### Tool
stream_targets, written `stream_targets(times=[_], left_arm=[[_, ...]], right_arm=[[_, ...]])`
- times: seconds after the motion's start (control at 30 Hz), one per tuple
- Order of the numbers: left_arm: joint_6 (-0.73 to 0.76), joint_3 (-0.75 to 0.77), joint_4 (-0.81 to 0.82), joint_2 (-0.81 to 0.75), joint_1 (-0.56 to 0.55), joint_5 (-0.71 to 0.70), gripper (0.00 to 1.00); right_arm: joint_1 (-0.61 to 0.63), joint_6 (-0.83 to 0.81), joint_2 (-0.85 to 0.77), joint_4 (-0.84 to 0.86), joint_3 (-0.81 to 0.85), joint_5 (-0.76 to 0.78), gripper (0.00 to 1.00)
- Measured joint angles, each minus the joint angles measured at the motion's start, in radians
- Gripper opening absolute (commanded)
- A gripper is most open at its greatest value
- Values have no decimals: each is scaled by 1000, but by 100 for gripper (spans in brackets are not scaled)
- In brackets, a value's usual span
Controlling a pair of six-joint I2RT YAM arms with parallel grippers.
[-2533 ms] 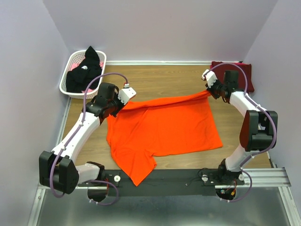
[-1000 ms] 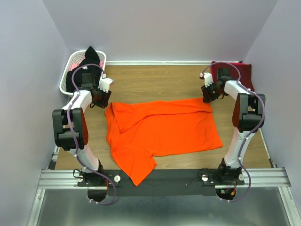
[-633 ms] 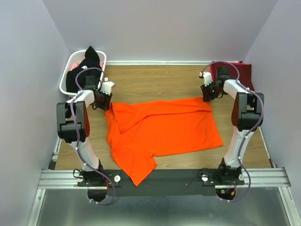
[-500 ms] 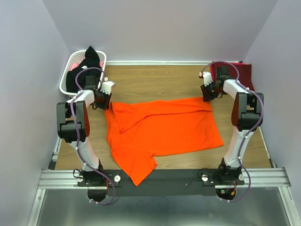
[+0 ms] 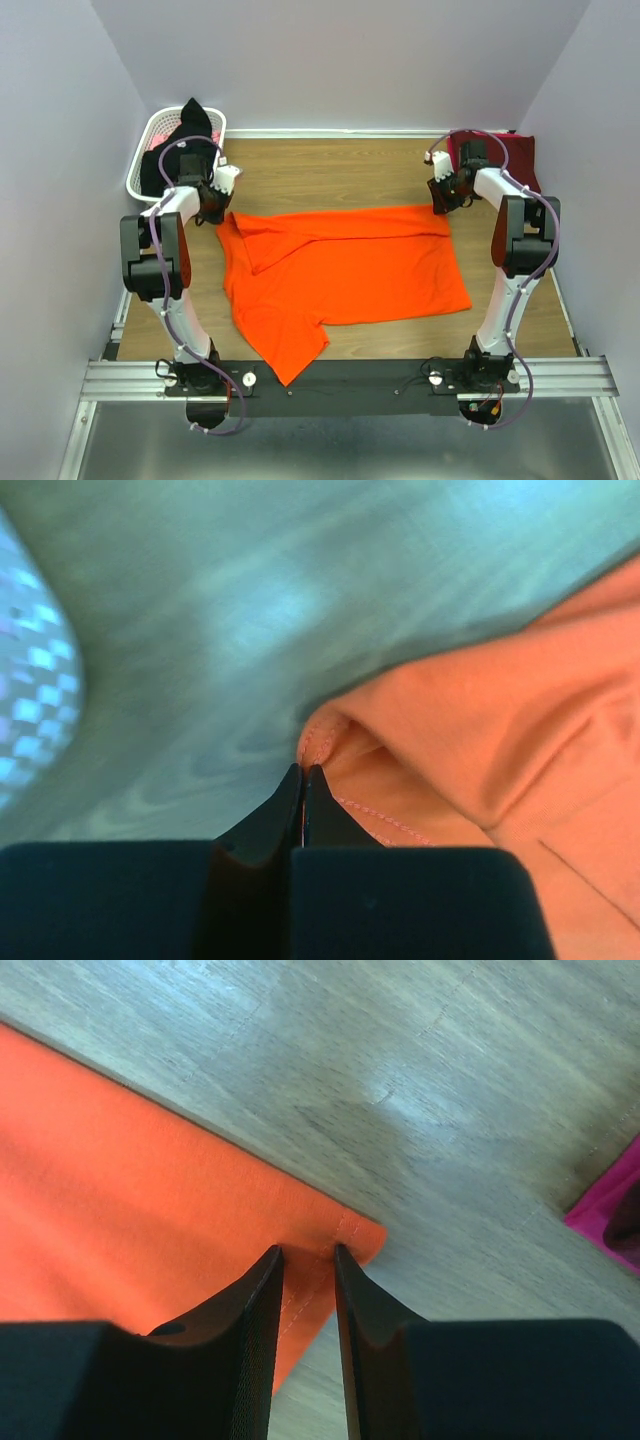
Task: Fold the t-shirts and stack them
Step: Fold the flattened tshirt in 1/3 of the way
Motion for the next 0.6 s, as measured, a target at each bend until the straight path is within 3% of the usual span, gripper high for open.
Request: stream_targets(times=[0.07, 0.1, 0.13, 0.27, 0.6], left_arm=[[0, 52, -6, 17, 2, -12, 4], [1, 82, -14, 26, 2, -14, 12], [1, 104, -17, 32, 2, -14, 26], [19, 154, -36, 16, 3, -9, 43], [116, 54, -172, -263, -15, 115, 50]], right_arm=[[0, 11, 3, -1, 6, 1, 39], [0, 16, 6, -1, 11, 1, 41], [0, 22, 7, -2, 16, 0, 44], [0, 43, 6, -12, 22, -8, 52], [51, 116, -133, -79, 23, -133, 53]])
